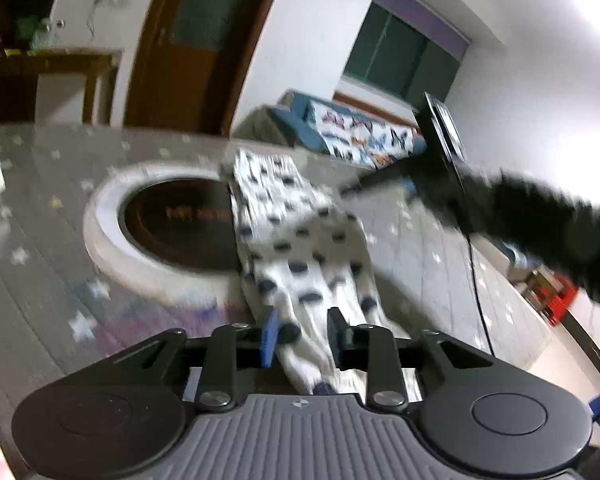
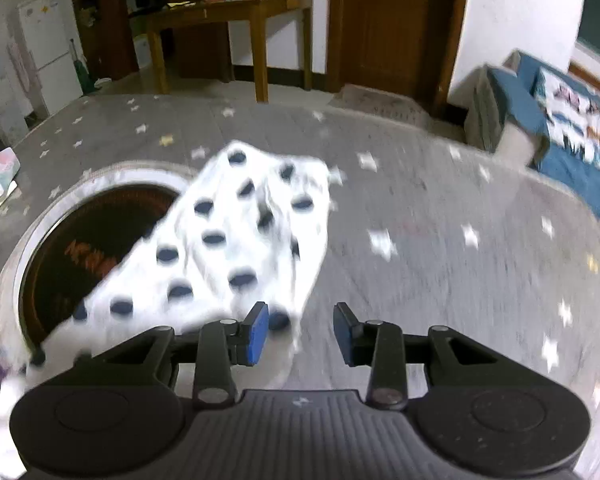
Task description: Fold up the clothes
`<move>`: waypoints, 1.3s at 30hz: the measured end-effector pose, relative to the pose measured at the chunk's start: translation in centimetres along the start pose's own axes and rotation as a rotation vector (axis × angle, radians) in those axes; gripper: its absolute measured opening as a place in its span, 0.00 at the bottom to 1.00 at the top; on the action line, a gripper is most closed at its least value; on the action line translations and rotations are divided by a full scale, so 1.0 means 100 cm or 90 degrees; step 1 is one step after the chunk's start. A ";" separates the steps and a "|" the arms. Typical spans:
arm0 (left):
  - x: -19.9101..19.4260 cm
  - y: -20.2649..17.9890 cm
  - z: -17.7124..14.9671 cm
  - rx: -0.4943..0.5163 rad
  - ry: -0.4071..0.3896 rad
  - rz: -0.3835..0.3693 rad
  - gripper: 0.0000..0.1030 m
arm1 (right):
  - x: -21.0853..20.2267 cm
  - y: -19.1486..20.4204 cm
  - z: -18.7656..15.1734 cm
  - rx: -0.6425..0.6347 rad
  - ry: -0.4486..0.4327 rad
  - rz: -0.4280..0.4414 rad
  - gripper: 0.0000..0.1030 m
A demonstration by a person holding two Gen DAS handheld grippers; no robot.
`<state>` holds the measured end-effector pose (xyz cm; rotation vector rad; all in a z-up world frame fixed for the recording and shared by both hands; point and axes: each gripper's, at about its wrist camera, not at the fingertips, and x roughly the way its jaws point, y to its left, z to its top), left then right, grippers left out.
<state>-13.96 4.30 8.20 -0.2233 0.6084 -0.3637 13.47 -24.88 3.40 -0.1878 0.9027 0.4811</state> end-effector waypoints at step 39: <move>0.196 -0.034 0.054 0.075 0.123 0.040 0.38 | -0.031 -0.049 -0.094 0.110 -0.083 0.250 0.36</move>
